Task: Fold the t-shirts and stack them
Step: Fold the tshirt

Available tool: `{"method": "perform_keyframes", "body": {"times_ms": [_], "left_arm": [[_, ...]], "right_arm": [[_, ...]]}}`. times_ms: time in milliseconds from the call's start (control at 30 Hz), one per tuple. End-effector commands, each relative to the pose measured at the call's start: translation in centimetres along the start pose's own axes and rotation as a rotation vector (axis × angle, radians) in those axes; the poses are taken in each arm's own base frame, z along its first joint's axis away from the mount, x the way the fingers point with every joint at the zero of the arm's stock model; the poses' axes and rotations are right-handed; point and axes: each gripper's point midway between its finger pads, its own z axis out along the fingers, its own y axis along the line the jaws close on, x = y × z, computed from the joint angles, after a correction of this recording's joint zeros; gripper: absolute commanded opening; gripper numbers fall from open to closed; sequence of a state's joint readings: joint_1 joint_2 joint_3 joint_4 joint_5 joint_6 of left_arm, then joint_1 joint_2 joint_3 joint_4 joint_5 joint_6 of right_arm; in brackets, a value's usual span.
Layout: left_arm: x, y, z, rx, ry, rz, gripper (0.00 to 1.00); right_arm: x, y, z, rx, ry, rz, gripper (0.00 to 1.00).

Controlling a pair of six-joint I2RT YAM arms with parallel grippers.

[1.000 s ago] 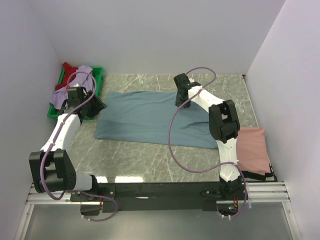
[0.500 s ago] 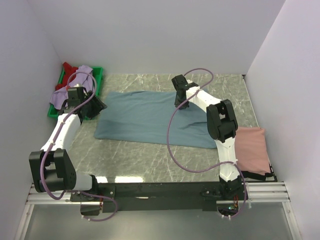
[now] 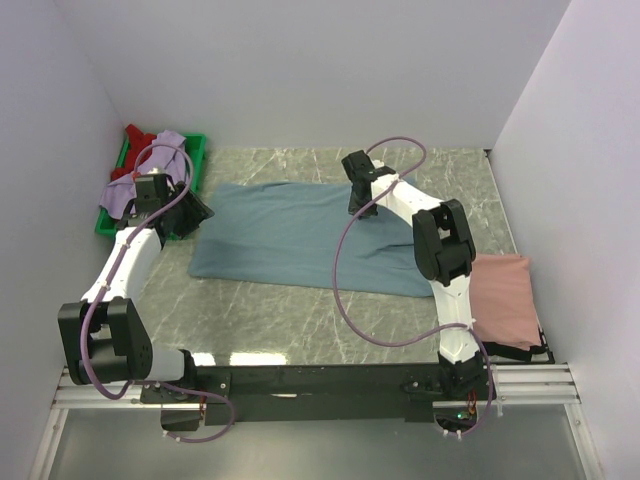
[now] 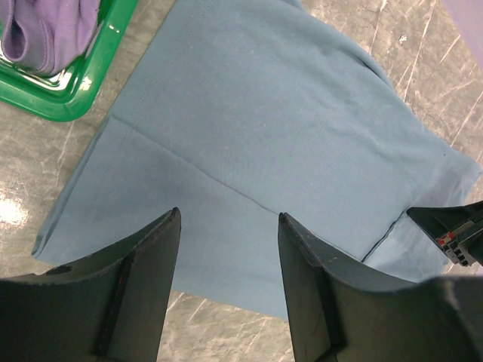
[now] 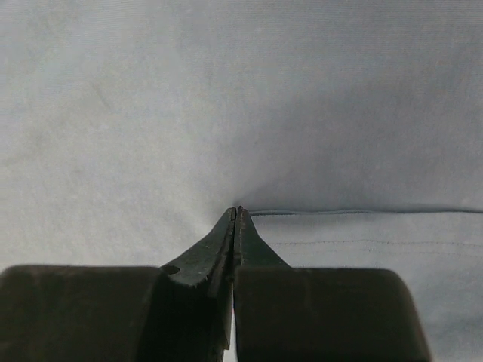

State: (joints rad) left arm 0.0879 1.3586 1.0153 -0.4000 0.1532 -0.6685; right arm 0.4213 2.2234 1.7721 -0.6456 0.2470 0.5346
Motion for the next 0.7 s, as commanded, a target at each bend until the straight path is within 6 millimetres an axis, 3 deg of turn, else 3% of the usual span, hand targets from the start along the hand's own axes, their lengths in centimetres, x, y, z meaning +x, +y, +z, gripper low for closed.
{"method": "perform_keyframes", "body": {"times_ms": [0, 667], "left_arm": [[-0.3, -0.3, 0.1, 0.018, -0.014, 0.024, 0.6], [-0.1, -0.2, 0.4, 0.014, -0.006, 0.026, 0.6]], "right_arm": [[-2.1, 1.0, -3.1, -0.028, -0.092, 0.017, 0.0], [-1.8, 4.8, -4.4, -0.08, -0.163, -0.063, 0.0]]}}
